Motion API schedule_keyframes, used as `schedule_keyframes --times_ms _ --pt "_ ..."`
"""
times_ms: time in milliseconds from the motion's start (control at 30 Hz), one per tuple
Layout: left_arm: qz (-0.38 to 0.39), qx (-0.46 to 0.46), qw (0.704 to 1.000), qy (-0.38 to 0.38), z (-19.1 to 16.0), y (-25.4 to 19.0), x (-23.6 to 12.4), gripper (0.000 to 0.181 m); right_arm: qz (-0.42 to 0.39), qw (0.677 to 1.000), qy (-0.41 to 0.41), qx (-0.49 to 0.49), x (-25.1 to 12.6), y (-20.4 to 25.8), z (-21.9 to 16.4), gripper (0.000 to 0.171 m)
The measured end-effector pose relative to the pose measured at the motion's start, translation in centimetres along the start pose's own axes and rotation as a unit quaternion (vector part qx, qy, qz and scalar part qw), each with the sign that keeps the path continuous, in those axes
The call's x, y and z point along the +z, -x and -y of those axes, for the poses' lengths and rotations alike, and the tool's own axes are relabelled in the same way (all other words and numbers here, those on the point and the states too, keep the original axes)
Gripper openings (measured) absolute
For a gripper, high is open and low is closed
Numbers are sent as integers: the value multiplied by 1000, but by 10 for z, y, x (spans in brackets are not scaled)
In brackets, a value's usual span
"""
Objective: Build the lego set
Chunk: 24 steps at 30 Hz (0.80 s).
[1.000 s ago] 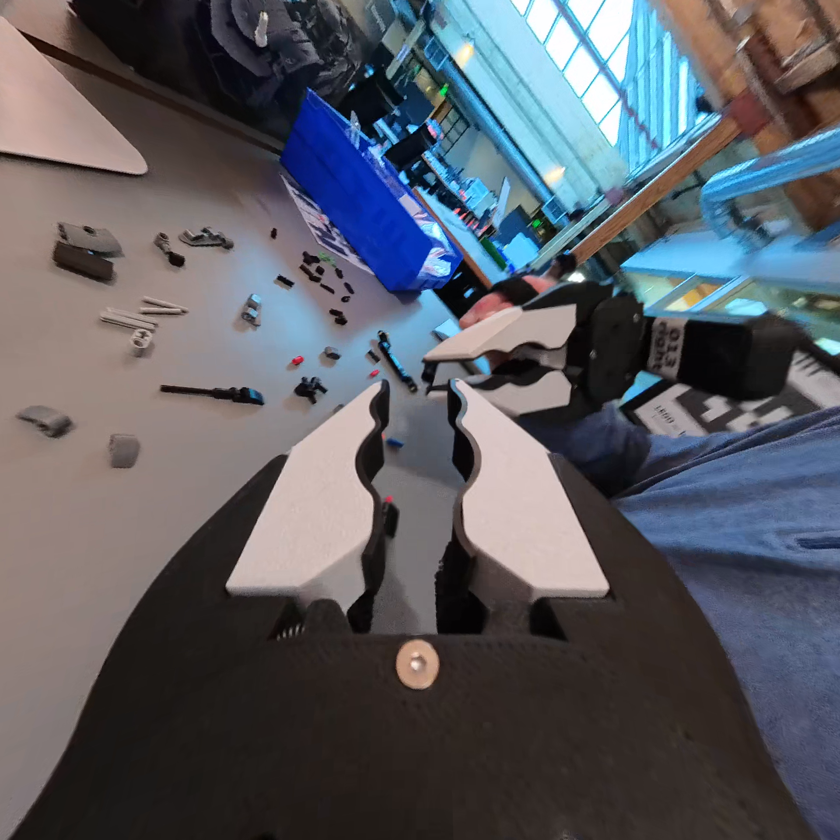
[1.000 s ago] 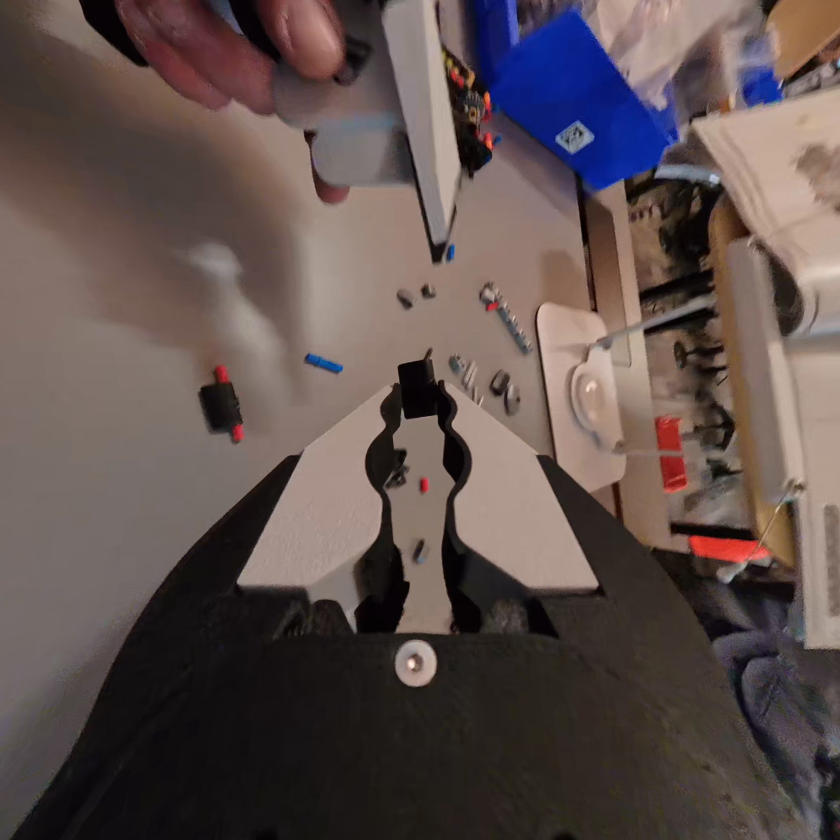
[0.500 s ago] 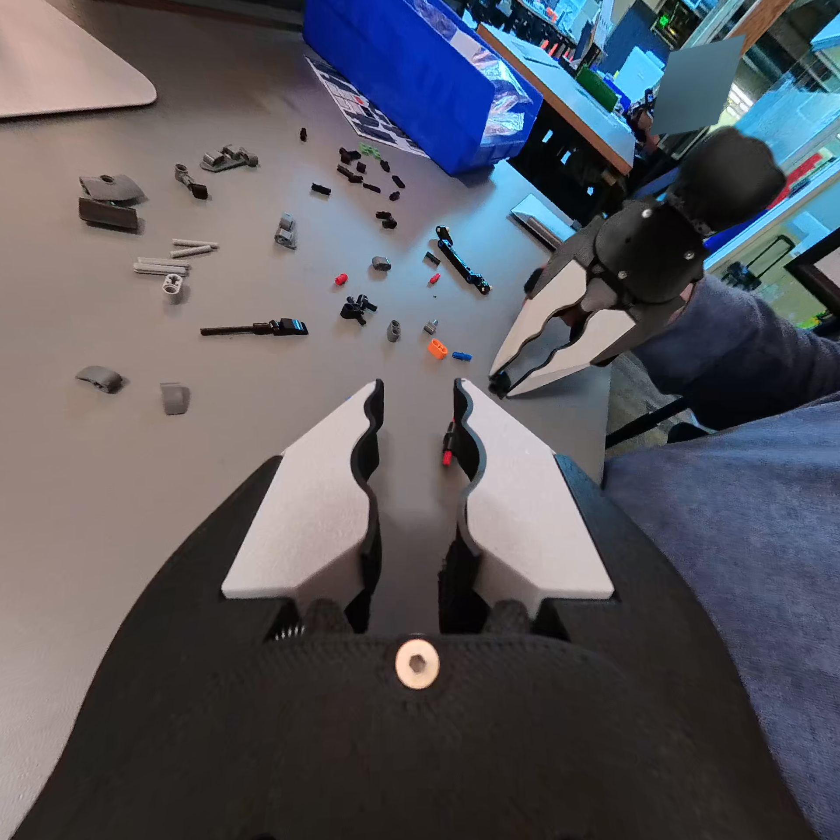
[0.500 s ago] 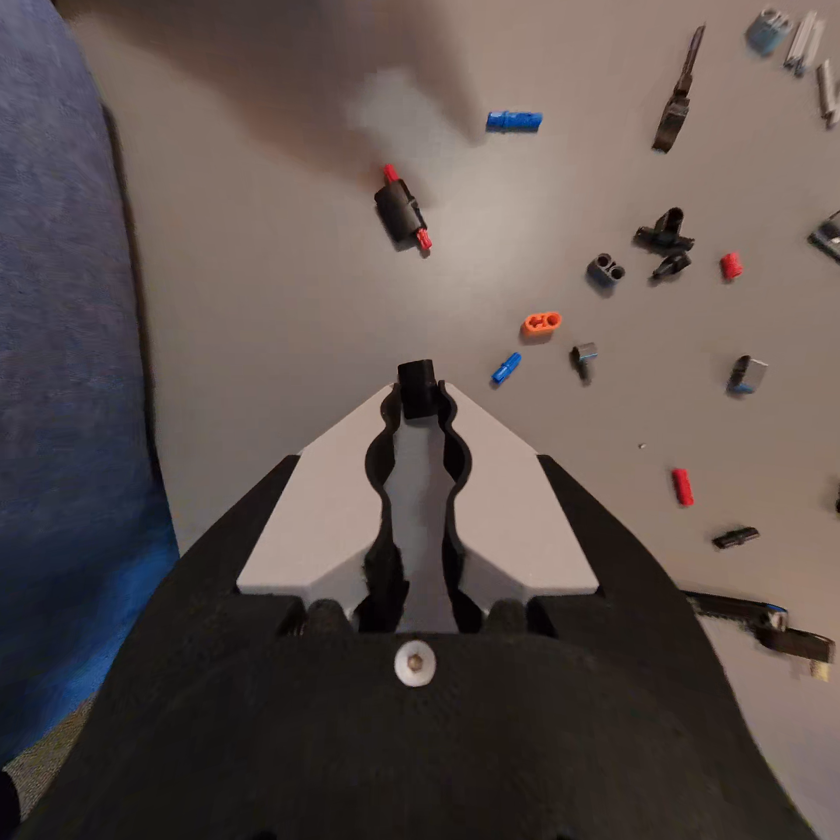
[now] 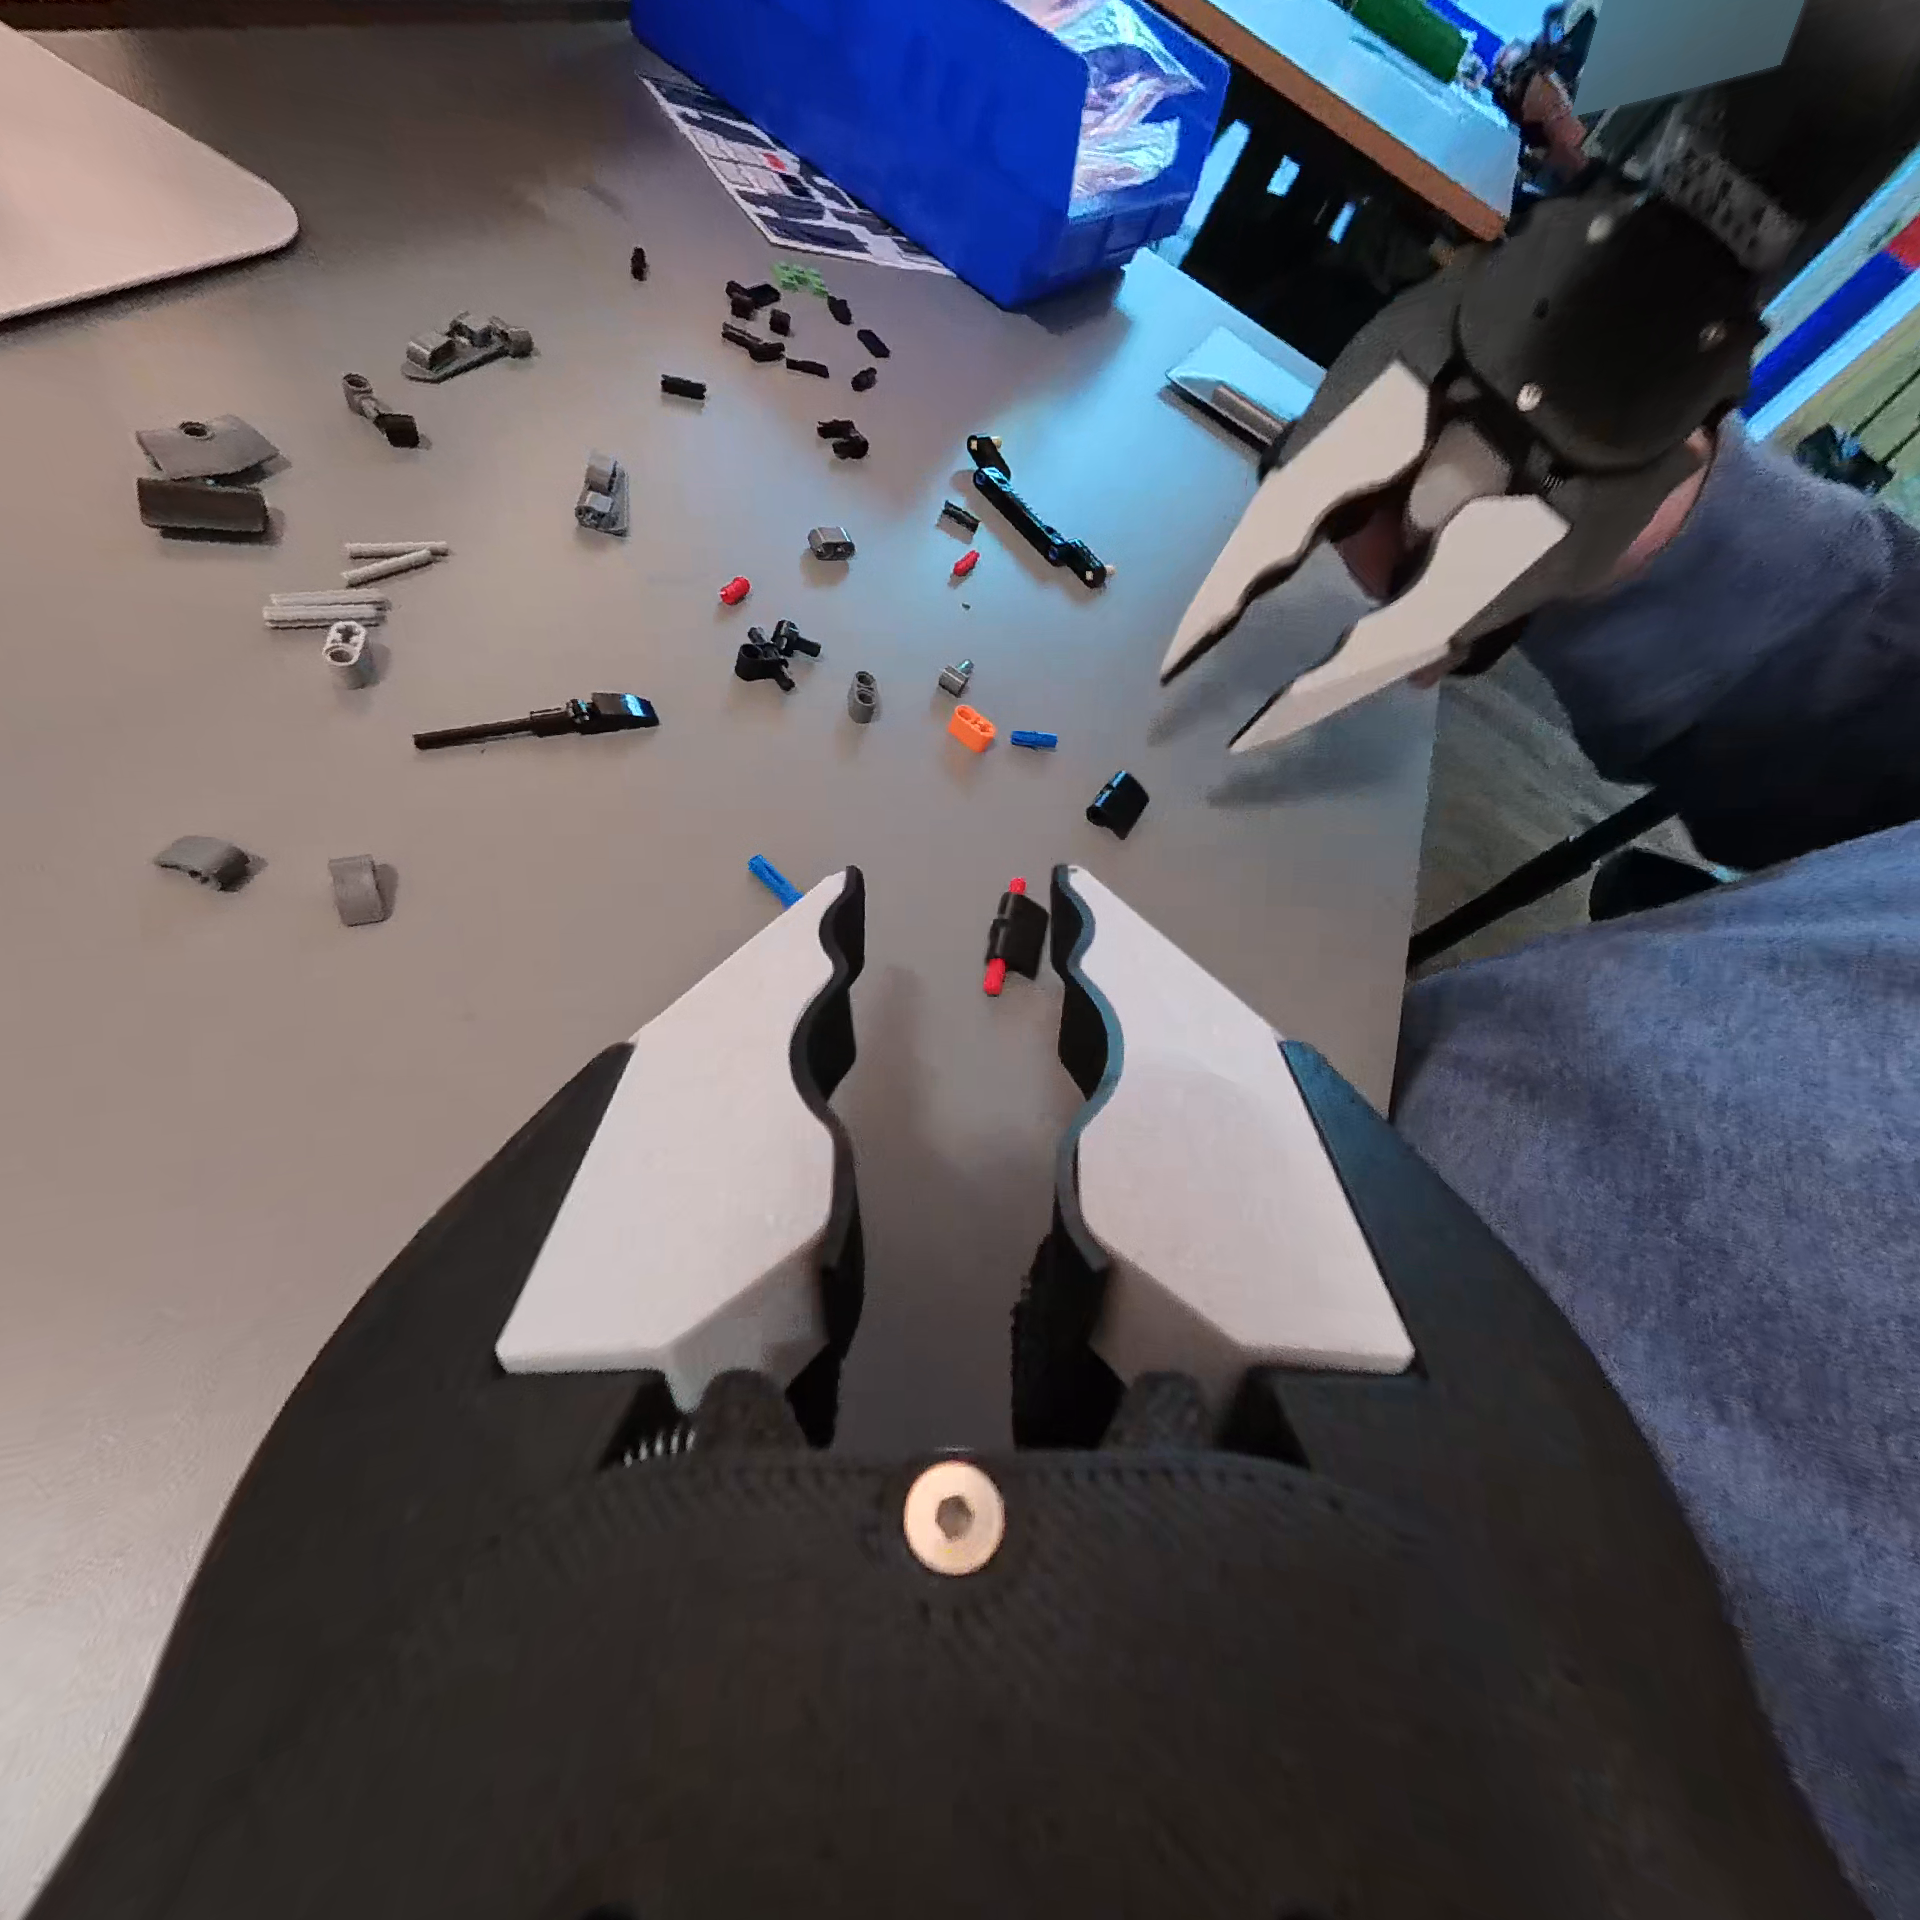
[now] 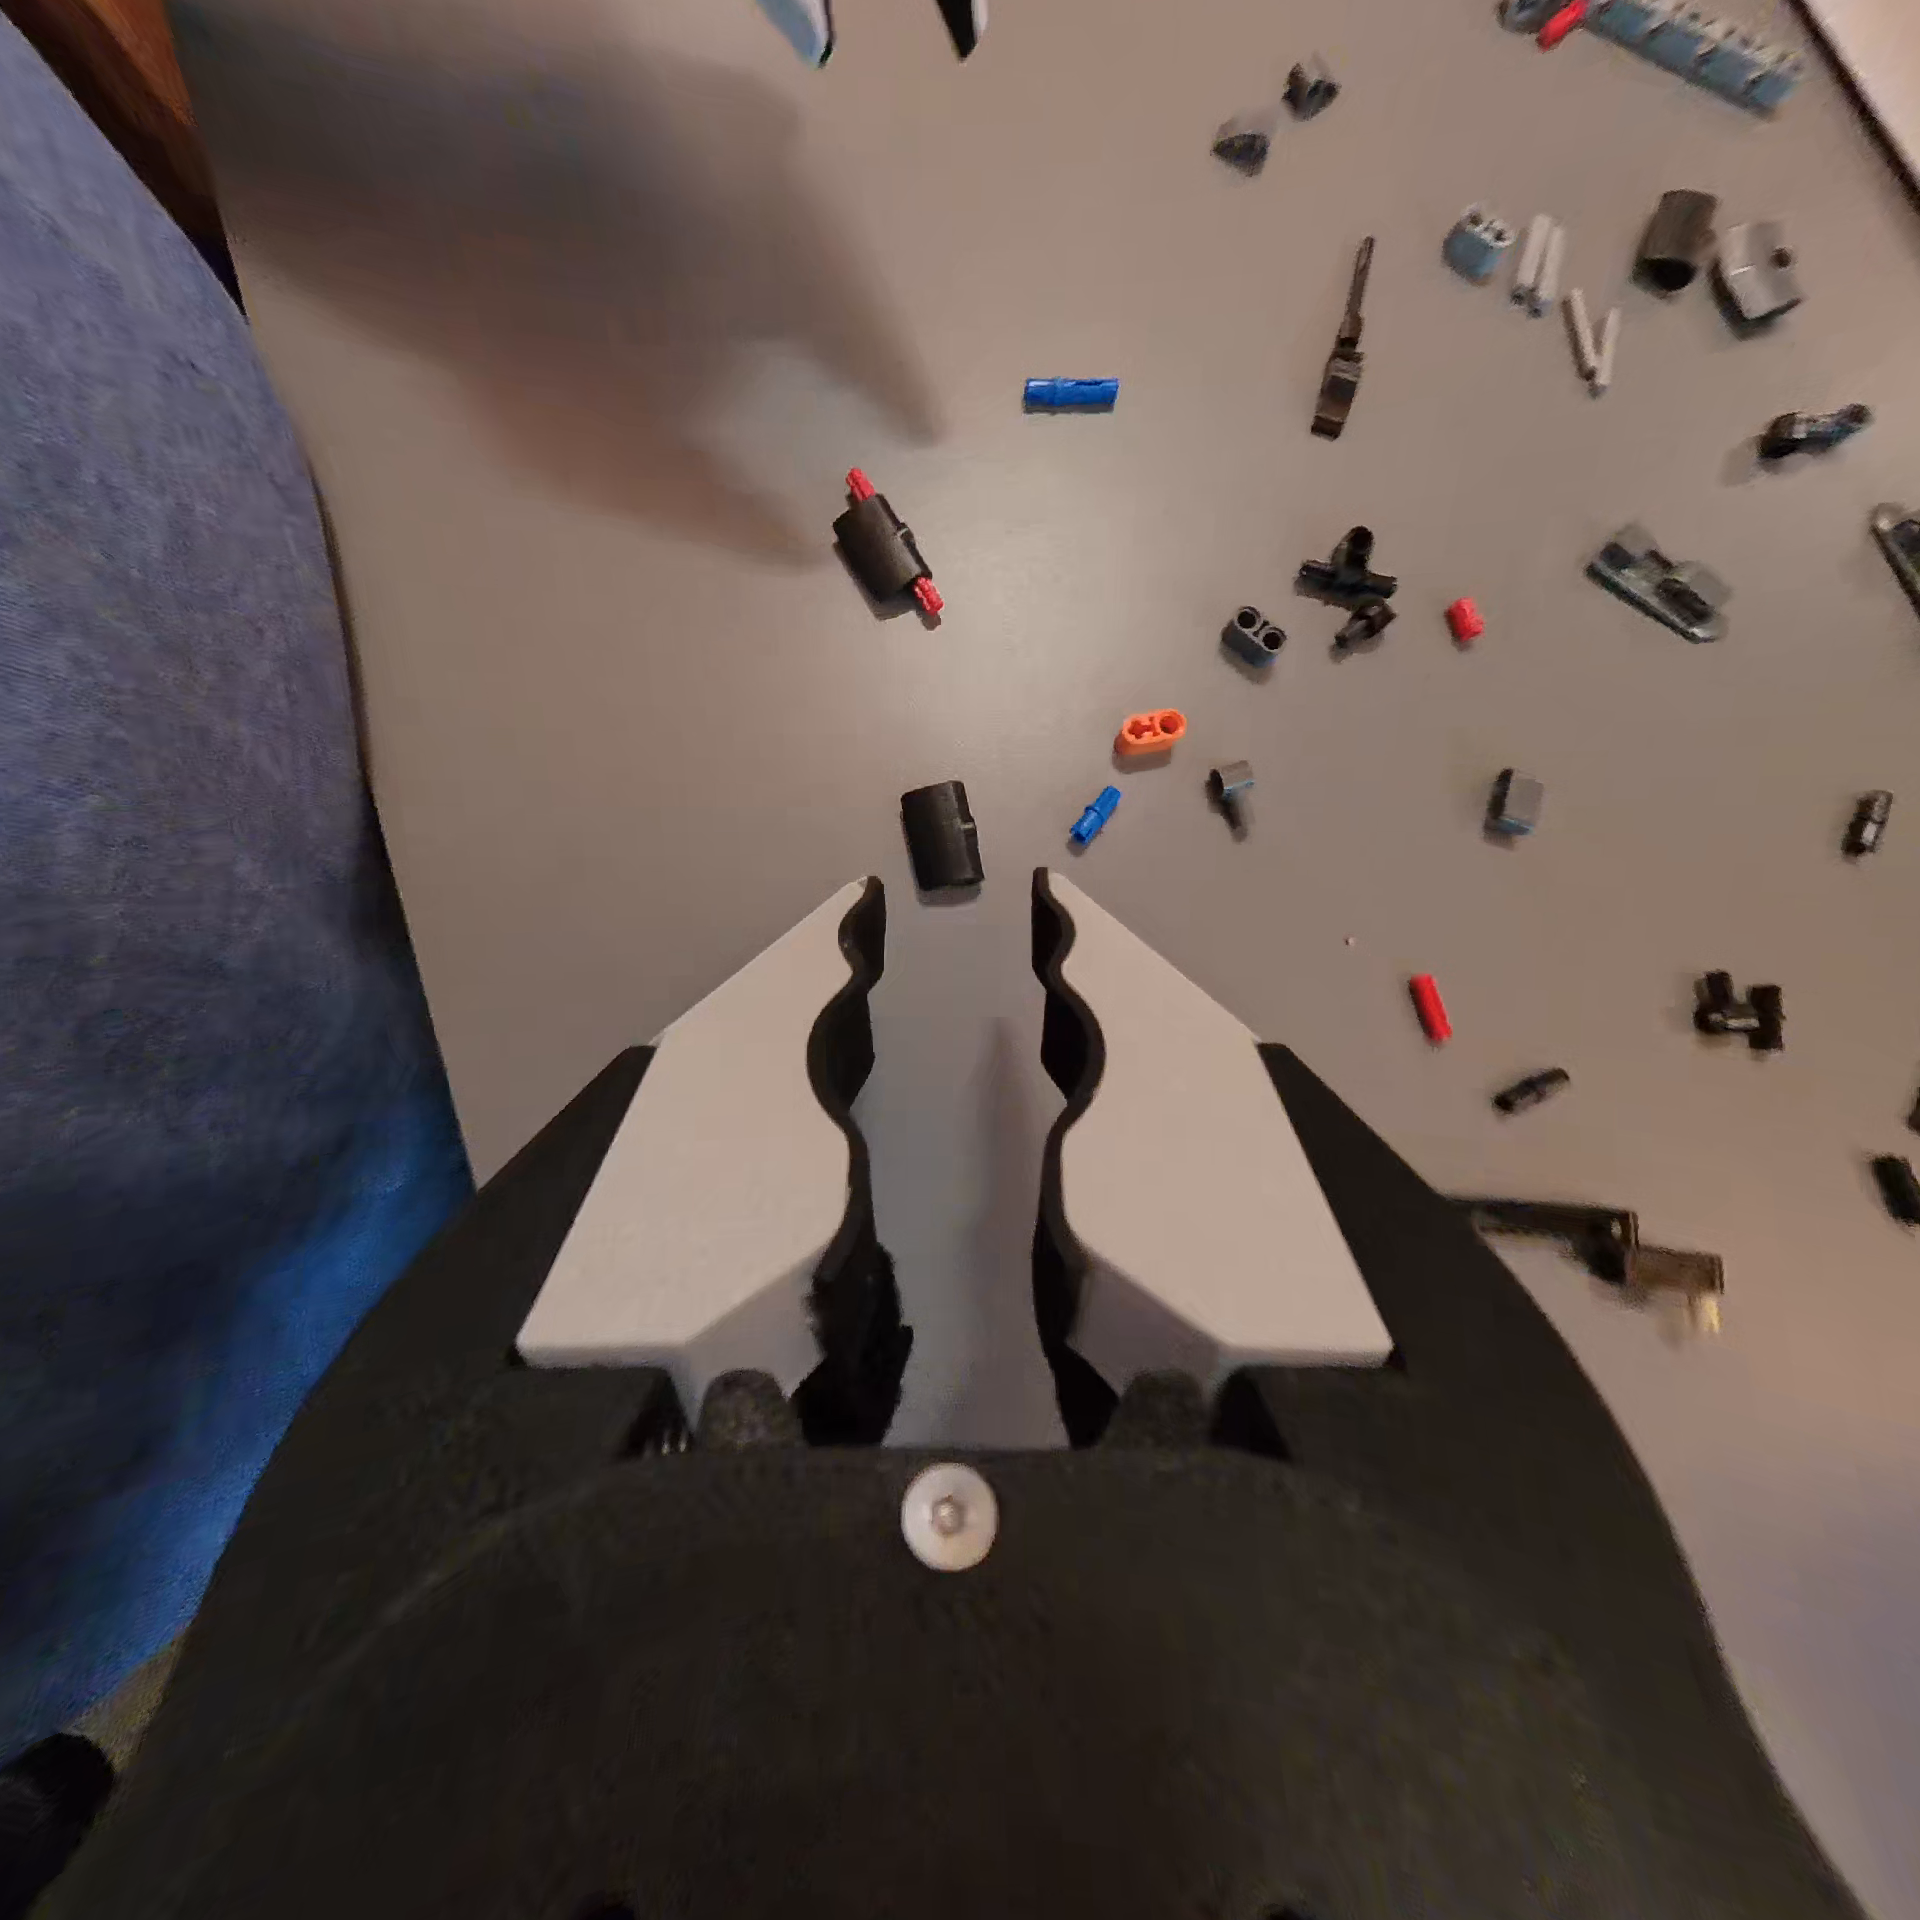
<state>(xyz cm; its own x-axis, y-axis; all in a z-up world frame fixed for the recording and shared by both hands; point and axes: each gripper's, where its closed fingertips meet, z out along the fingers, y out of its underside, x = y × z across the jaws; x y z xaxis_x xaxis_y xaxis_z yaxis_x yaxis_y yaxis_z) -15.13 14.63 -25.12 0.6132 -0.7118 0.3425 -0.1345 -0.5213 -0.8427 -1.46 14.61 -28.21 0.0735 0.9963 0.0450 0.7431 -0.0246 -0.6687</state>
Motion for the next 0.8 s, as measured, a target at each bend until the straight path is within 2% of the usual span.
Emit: schedule_keyframes --times_ms 233,500,633,800 --pt "4 53 998 27 -6 -6 11 39 -80 996 -3 35 -40 -19 -19 43" --pt "1 54 998 42 -9 -4 25 39 -180 979 -22 92 -98 -65 -43 45" --pt "1 79 996 46 5 -7 35 39 -270 957 -2 108 -123 -117 -56 56" --pt "6 142 989 39 57 -15 59 38 -367 913 -6 178 -159 -214 -80 56"
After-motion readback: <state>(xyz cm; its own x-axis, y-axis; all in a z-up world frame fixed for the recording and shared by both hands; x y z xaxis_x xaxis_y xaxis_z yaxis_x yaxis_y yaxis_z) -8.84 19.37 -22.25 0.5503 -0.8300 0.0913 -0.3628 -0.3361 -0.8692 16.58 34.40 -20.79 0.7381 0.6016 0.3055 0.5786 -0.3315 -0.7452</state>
